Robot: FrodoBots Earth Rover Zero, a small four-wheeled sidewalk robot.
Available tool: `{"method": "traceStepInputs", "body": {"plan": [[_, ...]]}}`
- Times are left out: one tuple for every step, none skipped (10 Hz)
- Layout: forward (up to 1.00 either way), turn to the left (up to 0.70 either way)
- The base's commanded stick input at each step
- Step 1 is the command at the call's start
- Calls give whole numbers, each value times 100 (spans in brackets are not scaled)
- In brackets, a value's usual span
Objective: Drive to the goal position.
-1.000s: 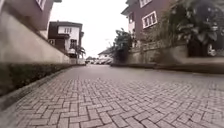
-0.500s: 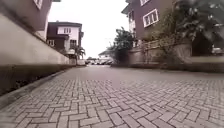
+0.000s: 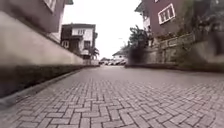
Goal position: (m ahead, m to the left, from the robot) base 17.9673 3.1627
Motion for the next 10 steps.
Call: {"method": "traceStepInputs", "body": {"plan": [[70, 28], [70, 9], [70, 0], [70, 0], [70, 0], [70, 0], [70, 0], [70, 0], [70, 0], [70, 0]]}}
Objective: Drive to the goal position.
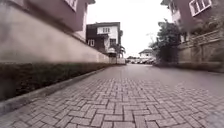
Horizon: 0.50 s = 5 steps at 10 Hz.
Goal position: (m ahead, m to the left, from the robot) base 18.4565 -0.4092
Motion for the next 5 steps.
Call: {"method": "traceStepInputs", "body": {"plan": [[70, 0], [70, 0], [70, 0], [70, 0], [70, 0]]}}
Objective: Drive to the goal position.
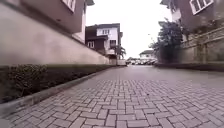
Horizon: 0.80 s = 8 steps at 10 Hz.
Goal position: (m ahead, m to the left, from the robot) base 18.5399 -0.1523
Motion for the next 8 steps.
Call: {"method": "traceStepInputs", "body": {"plan": [[70, 0], [70, 0], [70, 0], [70, 0], [70, 0], [70, 0], [70, 0], [70, 0]]}}
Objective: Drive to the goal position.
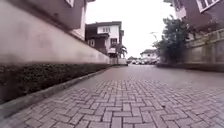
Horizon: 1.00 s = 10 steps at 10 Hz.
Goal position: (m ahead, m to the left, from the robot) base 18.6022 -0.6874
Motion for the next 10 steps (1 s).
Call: {"method": "traceStepInputs", "body": {"plan": [[70, 0], [70, 0], [70, 0], [70, 0], [70, 0], [70, 0], [70, 0], [70, 0], [70, 0], [70, 0]]}}
